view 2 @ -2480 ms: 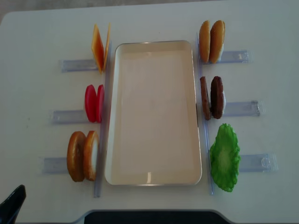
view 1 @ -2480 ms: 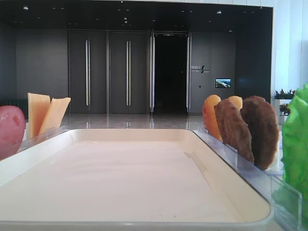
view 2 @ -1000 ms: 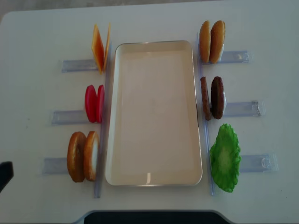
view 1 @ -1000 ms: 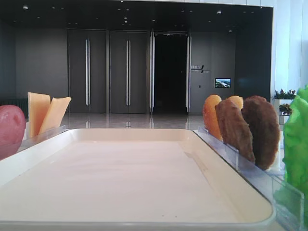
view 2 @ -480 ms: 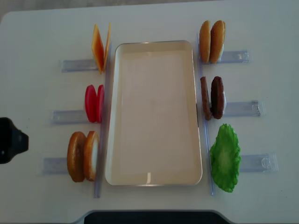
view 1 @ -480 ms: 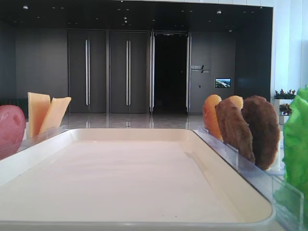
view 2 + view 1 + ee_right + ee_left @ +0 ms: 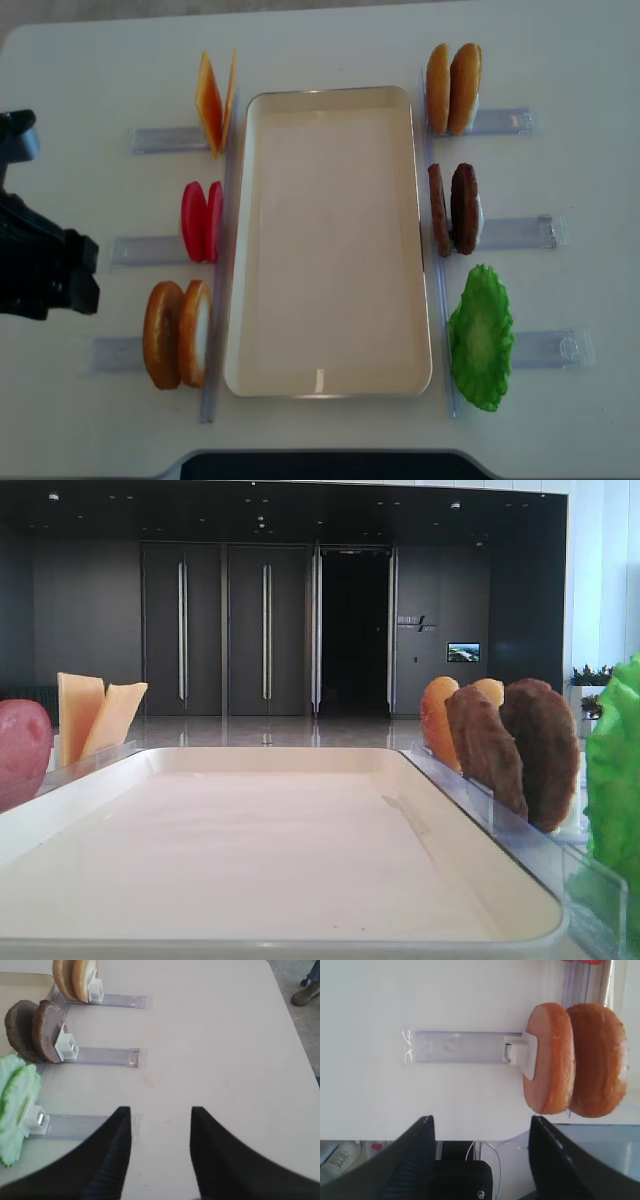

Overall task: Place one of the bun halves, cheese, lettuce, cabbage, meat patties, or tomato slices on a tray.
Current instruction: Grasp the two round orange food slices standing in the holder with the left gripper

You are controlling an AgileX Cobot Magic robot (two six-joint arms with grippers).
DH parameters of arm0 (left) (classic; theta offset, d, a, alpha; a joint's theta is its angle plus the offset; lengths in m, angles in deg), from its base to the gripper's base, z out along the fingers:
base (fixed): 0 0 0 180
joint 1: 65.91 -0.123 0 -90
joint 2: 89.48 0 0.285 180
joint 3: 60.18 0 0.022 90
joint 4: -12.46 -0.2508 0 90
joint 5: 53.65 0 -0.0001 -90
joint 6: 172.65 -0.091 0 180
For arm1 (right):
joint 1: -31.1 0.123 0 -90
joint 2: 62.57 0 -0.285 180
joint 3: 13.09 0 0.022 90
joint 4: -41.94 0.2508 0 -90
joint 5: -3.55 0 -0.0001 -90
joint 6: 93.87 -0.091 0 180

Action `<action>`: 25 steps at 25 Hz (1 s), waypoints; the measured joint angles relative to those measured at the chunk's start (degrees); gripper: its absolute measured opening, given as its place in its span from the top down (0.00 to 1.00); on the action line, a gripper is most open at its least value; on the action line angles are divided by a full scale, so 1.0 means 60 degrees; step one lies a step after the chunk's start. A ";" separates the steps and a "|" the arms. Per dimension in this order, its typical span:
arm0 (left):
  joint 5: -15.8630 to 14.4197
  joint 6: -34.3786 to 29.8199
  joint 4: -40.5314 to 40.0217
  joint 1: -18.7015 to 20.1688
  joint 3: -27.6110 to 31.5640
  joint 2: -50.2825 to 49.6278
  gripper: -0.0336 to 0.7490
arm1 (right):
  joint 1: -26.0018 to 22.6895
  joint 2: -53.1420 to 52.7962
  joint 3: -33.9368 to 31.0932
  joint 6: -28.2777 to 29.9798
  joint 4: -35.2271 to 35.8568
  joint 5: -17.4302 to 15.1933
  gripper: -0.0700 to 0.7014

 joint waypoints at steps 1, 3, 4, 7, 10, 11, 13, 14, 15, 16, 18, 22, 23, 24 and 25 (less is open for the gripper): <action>0.0046 0.0000 0.0000 0.0000 -0.0098 -0.0092 0.38 | 0.0000 0.0000 0.0000 0.0000 0.0000 0.0000 0.52; 0.0144 0.0000 0.0000 0.0000 -0.0308 -0.0179 0.38 | 0.0000 0.0000 0.0000 0.0000 0.0000 0.0000 0.52; 0.0176 0.0000 0.0000 0.0000 -0.0373 -0.0192 0.38 | 0.0000 0.0000 0.0000 0.0000 0.0000 0.0000 0.52; 0.0267 0.0033 0.0000 0.0000 -0.0456 -0.0199 0.38 | 0.0000 0.0000 0.0000 0.0000 0.0000 0.0000 0.52; 0.0318 0.0231 0.0000 0.0000 -0.0463 -0.0264 0.38 | 0.0000 0.0000 0.0000 0.0000 0.0000 0.0000 0.52; 0.0370 0.0254 0.0000 0.0000 -0.0463 -0.0285 0.38 | 0.0000 0.0000 0.0000 0.0000 0.0000 0.0000 0.52; 0.0445 0.0325 0.0000 0.0000 -0.0463 -0.0288 0.38 | 0.0000 0.0000 0.0000 0.0000 0.0000 0.0000 0.52; 0.0439 0.0355 0.0050 0.0000 -0.0463 -0.0288 0.38 | 0.0000 0.0000 0.0000 0.0000 0.0000 0.0000 0.52; 0.0464 0.0381 0.0105 0.0000 -0.0463 -0.0288 0.38 | 0.0000 0.0000 0.0000 0.0000 0.0000 0.0000 0.52; 0.0507 0.0400 0.0183 0.0009 -0.0463 -0.0288 0.38 | 0.0000 0.0000 0.0000 0.0000 0.0000 0.0000 0.52; 0.0634 0.0409 0.0219 0.0199 -0.0463 -0.0288 0.38 | 0.0000 0.0000 0.0000 0.0000 0.0000 0.0000 0.52; 0.0950 0.1053 0.0138 0.1320 -0.0463 -0.0288 0.38 | 0.0000 0.0000 0.0000 0.0000 0.0000 0.0000 0.52; 0.0988 0.1371 0.0058 0.1691 -0.0463 -0.0288 0.38 | 0.0000 0.0000 0.0000 0.0000 0.0000 0.0000 0.52; 0.0997 0.1652 0.0000 0.2003 -0.0463 -0.0288 0.38 | 0.0000 0.0000 0.0000 0.0000 0.0000 0.0000 0.52; 0.1004 0.1970 -0.0089 0.2369 -0.0463 -0.0288 0.38 | 0.0000 0.0000 0.0000 0.0000 0.0000 0.0000 0.52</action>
